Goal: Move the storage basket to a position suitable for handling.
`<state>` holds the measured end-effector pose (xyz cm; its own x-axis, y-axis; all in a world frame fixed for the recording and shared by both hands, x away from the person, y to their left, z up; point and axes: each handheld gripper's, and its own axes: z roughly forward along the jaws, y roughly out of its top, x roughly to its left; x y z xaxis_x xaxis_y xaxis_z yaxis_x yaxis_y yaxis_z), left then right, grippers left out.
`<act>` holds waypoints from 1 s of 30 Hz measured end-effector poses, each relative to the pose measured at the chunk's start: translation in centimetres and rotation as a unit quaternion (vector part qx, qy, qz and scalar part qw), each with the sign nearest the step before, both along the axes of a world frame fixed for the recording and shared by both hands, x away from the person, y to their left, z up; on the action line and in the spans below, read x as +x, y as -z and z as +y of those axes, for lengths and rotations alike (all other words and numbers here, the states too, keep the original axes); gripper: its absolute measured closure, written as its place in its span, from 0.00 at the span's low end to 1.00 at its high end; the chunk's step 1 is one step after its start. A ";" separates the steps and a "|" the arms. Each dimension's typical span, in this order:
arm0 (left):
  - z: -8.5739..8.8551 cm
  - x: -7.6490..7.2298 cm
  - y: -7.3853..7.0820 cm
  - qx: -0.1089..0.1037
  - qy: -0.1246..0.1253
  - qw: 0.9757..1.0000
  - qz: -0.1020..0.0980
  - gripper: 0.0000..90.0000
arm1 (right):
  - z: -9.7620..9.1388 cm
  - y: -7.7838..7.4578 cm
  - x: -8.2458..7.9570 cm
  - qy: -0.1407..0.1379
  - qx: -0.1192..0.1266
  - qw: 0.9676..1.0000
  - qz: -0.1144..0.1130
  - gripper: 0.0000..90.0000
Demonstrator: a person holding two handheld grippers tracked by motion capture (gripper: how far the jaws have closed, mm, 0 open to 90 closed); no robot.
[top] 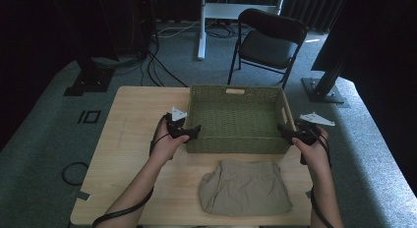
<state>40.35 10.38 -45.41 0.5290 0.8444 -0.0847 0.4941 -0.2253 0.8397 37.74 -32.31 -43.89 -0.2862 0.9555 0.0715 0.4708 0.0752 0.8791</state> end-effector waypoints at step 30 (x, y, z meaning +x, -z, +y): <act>0.3 -3.7 -1.3 -0.015 0.054 0.998 -0.021 0.24 | 2.4 -0.2 -3.6 -0.053 0.022 0.998 -0.026 0.19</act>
<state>36.68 10.67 -44.09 0.6200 0.7799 -0.0852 0.4325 -0.2492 0.8665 34.18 -29.96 -43.70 -0.3892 0.9161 0.0961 0.4166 0.0820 0.9054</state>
